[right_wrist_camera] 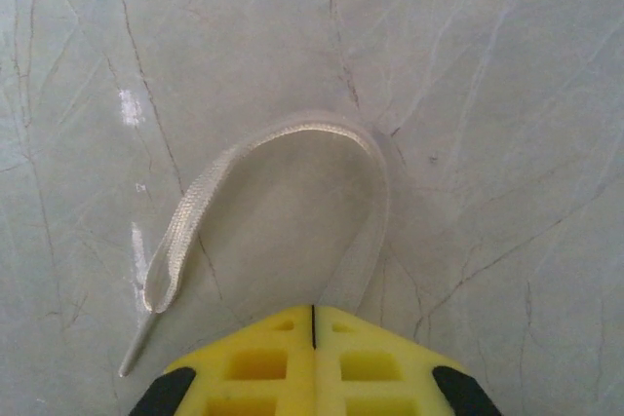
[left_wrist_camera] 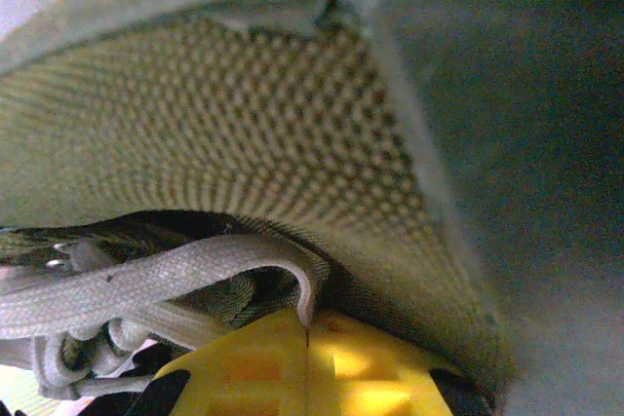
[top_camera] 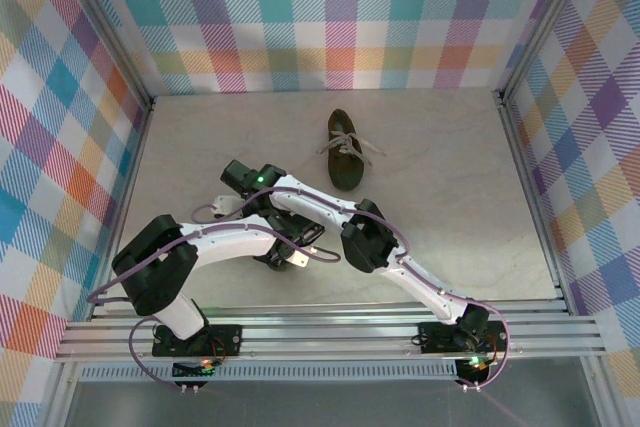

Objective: Tie the shoes

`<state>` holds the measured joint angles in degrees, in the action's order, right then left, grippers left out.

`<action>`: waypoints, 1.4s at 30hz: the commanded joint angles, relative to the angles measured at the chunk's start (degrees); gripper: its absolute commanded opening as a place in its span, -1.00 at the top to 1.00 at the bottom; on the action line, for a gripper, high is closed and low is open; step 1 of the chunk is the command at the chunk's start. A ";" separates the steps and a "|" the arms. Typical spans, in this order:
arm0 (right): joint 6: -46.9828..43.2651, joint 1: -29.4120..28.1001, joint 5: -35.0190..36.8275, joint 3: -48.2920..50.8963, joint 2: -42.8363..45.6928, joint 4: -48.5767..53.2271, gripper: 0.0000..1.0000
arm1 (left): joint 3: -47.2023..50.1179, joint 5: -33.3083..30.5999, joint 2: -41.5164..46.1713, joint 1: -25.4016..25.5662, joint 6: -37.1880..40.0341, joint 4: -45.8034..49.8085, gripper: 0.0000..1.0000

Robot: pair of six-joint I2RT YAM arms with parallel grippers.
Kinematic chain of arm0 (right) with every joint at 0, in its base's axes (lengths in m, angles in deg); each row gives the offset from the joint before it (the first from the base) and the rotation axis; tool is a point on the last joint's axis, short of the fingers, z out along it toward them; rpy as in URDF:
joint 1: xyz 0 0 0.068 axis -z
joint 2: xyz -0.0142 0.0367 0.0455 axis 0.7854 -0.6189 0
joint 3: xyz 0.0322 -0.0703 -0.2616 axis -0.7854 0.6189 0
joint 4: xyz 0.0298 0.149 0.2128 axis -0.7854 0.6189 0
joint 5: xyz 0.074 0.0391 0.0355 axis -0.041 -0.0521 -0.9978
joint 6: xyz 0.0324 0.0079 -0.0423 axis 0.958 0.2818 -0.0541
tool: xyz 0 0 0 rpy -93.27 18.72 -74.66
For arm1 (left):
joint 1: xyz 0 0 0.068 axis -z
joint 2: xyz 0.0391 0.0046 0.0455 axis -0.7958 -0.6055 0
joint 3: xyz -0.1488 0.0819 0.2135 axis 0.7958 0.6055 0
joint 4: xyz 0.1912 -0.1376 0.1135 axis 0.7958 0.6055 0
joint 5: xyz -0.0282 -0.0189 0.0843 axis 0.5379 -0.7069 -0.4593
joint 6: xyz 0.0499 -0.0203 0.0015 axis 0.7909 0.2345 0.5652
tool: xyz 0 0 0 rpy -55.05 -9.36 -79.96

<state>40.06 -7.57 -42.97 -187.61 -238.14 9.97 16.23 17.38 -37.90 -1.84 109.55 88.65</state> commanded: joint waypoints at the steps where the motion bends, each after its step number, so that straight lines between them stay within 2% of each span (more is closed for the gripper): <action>1: 1.30 -0.39 -2.33 -0.41 2.82 2.01 1.00 | 0.08 0.23 2.73 -0.01 0.56 -0.52 1.00; 7: 5.34 1.01 -5.89 0.24 8.17 0.81 1.00 | 0.51 0.54 4.28 0.00 0.59 -1.08 1.00; 15: 9.45 3.72 -8.08 6.63 13.57 -2.13 1.00 | 0.75 1.11 5.04 -0.01 0.37 -1.61 1.00; 21: 12.63 5.22 -7.48 10.69 16.96 -5.05 1.00 | 0.84 2.24 6.50 0.09 -0.29 -1.82 1.00; 26: 17.88 7.38 -3.41 12.30 19.37 -6.43 1.00 | 0.53 4.19 7.70 0.08 -1.46 -1.69 1.00; 32: 27.73 10.23 1.19 21.94 26.44 -11.37 1.00 | -1.55 11.00 10.54 -0.04 -4.94 0.28 1.00; 35: 33.75 11.46 6.79 28.78 31.65 -13.51 1.00 | -2.73 15.25 12.77 -0.51 -6.87 1.19 1.00; 42: 46.77 13.19 14.68 52.69 47.39 -20.02 1.00 | -4.00 22.24 16.04 -1.82 -9.54 2.87 1.00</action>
<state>78.40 5.61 -32.76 -140.97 -195.71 -6.64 13.52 33.93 -23.30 -3.06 102.23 88.32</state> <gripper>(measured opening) 0.045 0.053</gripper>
